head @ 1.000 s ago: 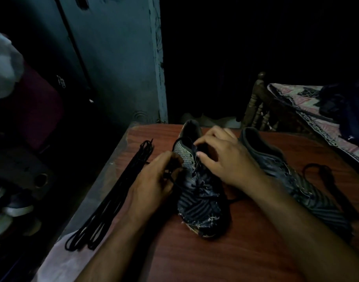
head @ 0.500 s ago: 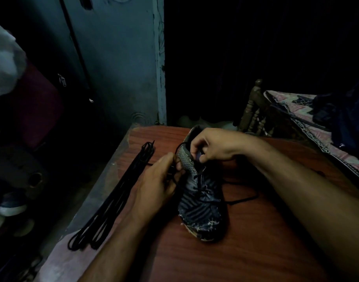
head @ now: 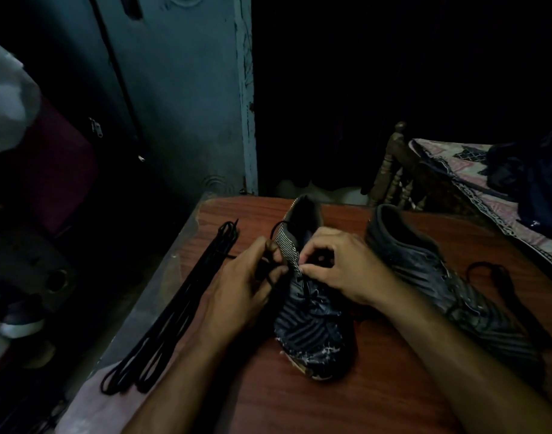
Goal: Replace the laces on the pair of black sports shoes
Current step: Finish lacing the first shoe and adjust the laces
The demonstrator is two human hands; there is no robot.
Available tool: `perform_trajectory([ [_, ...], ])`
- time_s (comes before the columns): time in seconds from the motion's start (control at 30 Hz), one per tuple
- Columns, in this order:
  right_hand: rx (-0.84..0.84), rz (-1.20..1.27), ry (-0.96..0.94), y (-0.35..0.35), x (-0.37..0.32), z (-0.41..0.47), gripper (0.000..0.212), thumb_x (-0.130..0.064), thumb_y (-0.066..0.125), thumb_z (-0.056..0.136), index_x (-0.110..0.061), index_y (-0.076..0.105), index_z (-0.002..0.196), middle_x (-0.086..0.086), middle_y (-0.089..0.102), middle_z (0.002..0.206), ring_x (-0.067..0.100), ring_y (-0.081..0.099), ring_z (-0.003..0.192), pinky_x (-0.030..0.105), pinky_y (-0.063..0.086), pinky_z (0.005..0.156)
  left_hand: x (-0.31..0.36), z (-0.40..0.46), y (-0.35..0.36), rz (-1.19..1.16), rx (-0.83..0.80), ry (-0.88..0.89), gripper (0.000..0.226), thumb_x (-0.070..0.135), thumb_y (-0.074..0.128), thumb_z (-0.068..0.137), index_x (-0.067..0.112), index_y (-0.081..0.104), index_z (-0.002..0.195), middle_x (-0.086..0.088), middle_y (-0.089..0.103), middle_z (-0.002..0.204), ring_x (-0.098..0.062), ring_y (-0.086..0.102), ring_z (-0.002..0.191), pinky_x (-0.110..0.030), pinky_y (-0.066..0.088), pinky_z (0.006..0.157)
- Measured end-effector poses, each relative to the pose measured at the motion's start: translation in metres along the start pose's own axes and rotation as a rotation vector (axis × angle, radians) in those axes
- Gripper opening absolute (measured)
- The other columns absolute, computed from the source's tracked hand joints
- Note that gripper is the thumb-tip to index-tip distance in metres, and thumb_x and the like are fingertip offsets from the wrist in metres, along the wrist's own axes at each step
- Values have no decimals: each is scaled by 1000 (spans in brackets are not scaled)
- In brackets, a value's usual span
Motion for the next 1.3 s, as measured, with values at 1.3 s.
perform_trajectory([
  [1.3,26,136,91,17,-1,-20,12,-28,74,89,-37,67,85,-7,59,88,10,50,97,19,39,85,6,-4,0,74,18,45,25,20,80,89,27,60,101,14,71,91,-9,70,83,-38,58,65],
])
Point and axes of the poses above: each hand's wrist, its own z-axis towards the middle knuckle, its own y-axis out of the palm, x = y × z, the point moved 2 cm from there along z, towards the middle knuckle
